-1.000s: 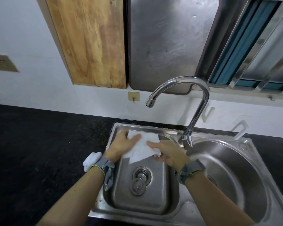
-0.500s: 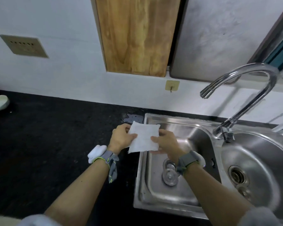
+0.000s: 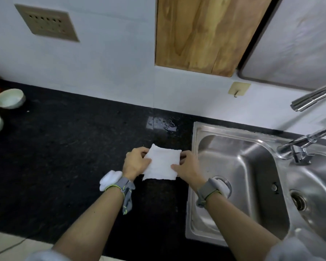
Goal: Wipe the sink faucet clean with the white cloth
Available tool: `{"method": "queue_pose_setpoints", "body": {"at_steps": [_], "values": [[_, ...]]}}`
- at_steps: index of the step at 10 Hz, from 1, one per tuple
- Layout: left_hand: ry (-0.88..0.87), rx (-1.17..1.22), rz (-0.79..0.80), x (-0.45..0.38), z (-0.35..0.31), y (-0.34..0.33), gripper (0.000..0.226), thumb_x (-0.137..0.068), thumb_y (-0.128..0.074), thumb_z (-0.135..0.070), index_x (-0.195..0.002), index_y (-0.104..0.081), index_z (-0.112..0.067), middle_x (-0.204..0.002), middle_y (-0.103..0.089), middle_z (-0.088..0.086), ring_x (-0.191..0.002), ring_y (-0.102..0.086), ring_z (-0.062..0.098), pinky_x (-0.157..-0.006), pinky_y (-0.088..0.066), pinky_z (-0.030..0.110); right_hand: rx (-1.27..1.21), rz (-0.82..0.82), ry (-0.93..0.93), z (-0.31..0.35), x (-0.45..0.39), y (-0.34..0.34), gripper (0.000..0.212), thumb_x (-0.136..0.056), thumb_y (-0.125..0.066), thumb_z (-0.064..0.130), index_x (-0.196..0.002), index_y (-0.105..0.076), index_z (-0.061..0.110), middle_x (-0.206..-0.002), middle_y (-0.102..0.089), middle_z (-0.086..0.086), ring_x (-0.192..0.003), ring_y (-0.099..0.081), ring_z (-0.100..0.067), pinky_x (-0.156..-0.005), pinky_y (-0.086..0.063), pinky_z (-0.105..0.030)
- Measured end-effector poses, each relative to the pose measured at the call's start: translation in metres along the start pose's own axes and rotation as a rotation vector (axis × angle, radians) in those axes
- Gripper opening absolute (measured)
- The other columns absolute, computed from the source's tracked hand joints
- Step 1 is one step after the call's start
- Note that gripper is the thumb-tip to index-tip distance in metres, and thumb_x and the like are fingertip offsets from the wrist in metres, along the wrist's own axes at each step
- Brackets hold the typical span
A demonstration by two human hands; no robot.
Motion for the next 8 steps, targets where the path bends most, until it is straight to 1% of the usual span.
{"method": "queue_pose_setpoints", "body": {"at_steps": [1,2,3,4,5,6,7,8], "values": [[0.028,-0.137,-0.014,-0.001,0.004,-0.001,0.032,-0.083,-0.06,-0.015,-0.111,-0.069,-0.026,-0.106,-0.072,0.004,-0.101,-0.065,0.027,-0.087,-0.054,0.036,0.114,-0.007,0.019,0.001,0.0,-0.008,0.054,-0.081,-0.07,0.013,-0.128,-0.045,0.014,-0.103,-0.062,-0.005,-0.098,-0.061,-0.025,-0.088,-0.053,-0.043],[0.001,-0.309,0.01,-0.003,0.001,-0.007,0.043,-0.087,-0.057,-0.017,-0.129,-0.054,-0.026,-0.119,-0.064,0.011,-0.107,-0.06,0.034,-0.089,-0.052,0.044,0.29,0.053,0.081,0.003,-0.002,-0.018,0.058,-0.087,-0.065,0.014,-0.139,-0.038,0.018,-0.115,-0.057,-0.009,-0.103,-0.057,-0.026,-0.087,-0.051,-0.036],[-0.1,-0.511,0.034,-0.001,-0.008,-0.013,0.07,-0.092,-0.052,-0.013,-0.15,-0.021,-0.035,-0.131,-0.048,0.01,-0.109,-0.055,0.035,-0.083,-0.049,0.044,0.449,0.133,0.117,0.0,0.002,-0.026,0.056,-0.093,-0.058,0.022,-0.144,-0.035,0.022,-0.128,-0.049,-0.008,-0.109,-0.055,-0.029,-0.088,-0.048,-0.038],[-0.229,-0.7,0.065,0.0,-0.016,-0.026,0.068,-0.095,-0.049,-0.012,-0.151,-0.02,-0.036,-0.137,-0.035,0.007,-0.118,-0.044,0.03,-0.084,-0.049,0.044,0.586,0.14,0.159,-0.002,0.003,-0.026,0.054,-0.097,-0.052,0.029,-0.147,-0.032,0.024,-0.13,-0.045,-0.01,-0.11,-0.054,-0.033,-0.088,-0.049,-0.041],[-0.203,-0.775,0.116,-0.001,-0.012,-0.036,0.059,-0.097,-0.045,-0.015,-0.15,-0.025,-0.031,-0.135,-0.036,0.009,-0.121,-0.043,0.031,-0.085,-0.048,0.044,0.717,0.152,0.218,0.001,0.006,-0.024,0.051,-0.1,-0.046,0.032,-0.147,-0.028,0.024,-0.128,-0.043,-0.012,-0.108,-0.052,-0.034,-0.08,-0.046,-0.039],[-0.198,-0.85,0.123,-0.002,-0.009,-0.041,0.058,-0.098,-0.042,-0.02,-0.151,-0.021,-0.03,-0.136,-0.037,0.01,-0.123,-0.042,0.032,-0.091,-0.045,0.045,0.782,0.167,0.284,0.0,0.012,-0.022,0.061,-0.099,-0.042,0.041,-0.152,-0.015,0.024,-0.133,-0.04,-0.013,-0.114,-0.048,-0.033,-0.089,-0.047,-0.043],[-0.197,-0.932,0.097,-0.003,-0.016,-0.035,0.059,-0.098,-0.041,-0.027,-0.152,-0.018,-0.028,-0.145,-0.032,0.011,-0.13,-0.036,0.034,-0.101,-0.038,0.048,0.815,0.1,0.351,0.003,0.018,-0.005,0.077,-0.094,-0.034,0.063,-0.155,-0.008,0.024,-0.138,-0.04,-0.01,-0.123,-0.045,-0.032,-0.097,-0.042,-0.045],[-0.286,-0.878,-0.011,-0.001,-0.055,-0.031,0.062,-0.096,-0.044,-0.038,-0.152,-0.02,-0.023,-0.146,-0.034,0.011,-0.131,-0.036,0.034,-0.103,-0.035,0.048,0.731,0.019,0.343,0.013,0.015,0.023,0.086,-0.087,-0.02,0.078,-0.155,-0.011,0.026,-0.146,-0.038,-0.009,-0.13,-0.043,-0.032,-0.102,-0.039,-0.047]]}}
Point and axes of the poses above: each hand's wrist, its own x-axis away from the middle knuckle, its own y-axis out of the back of the hand, z = x × y, the point moved 9 cm from there along -x, towards the middle knuckle
